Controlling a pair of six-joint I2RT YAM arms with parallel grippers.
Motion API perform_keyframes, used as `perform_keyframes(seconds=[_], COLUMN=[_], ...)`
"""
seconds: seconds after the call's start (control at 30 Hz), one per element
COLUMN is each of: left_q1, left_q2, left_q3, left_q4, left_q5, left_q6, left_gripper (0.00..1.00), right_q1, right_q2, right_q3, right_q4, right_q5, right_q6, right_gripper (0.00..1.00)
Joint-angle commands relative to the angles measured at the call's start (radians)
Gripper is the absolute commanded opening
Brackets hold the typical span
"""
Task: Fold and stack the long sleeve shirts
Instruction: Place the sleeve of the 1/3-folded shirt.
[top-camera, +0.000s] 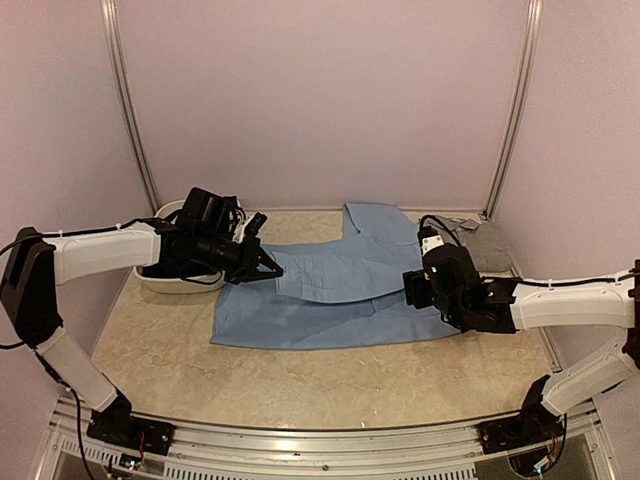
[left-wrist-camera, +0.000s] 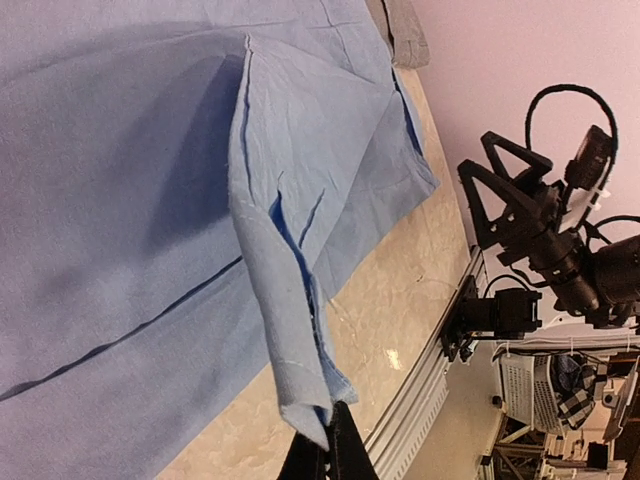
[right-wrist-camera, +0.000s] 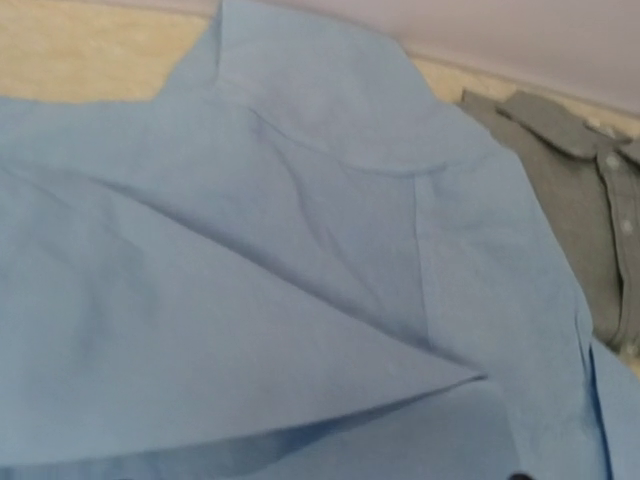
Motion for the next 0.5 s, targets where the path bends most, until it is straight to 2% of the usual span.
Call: perform_keyframes(seconds=[0.0,0.47], left_q1=[0.014,0.047], left_q2=[-0.061,-0.108], left_q3=[-0.008,0.006], left_q4=[0.031,-0.014], left_q5=[0.016,0.027], left_q6=[-0.016,-0.008], left_gripper=[0.00,0.00], right_q1=[-0.044,-0.152], right_q2=[0.041,0.147], right_q3=[-0.004,0.040], right_q4=[-0.017,-0.032], right_q5=[-0.065,-0.206], right_q6=[0.040,0.083], right_gripper=[0.76,0.76])
